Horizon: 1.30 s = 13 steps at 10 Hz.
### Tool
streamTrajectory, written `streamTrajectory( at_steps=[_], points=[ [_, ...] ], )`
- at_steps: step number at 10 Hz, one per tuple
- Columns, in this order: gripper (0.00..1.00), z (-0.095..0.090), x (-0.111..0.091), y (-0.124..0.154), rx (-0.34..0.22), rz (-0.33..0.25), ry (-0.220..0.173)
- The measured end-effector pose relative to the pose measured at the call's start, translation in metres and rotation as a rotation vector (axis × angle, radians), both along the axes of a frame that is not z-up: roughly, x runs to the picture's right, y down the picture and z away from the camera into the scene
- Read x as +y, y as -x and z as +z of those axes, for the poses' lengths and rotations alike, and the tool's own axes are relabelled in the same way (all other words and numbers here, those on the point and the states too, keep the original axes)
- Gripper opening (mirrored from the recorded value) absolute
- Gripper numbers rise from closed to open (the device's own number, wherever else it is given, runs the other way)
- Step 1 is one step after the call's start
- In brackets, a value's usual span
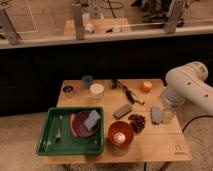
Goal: Place towel in red bowl
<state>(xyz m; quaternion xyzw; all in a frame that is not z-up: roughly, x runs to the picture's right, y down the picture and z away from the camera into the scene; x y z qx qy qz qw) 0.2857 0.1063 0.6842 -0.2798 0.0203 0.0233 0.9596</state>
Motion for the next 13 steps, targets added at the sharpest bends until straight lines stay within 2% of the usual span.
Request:
streamTrajectory(
  at_steps=[3, 6, 13],
  points=[
    [0.8, 0.013, 0.011, 0.002, -0.02, -0.015, 0.0],
    [0.8, 0.049, 0.042, 0.007, -0.037, -0.067, -0.004],
    [0.8, 0.049, 0.04, 0.006, -0.039, -0.053, -0.015]
  ],
)
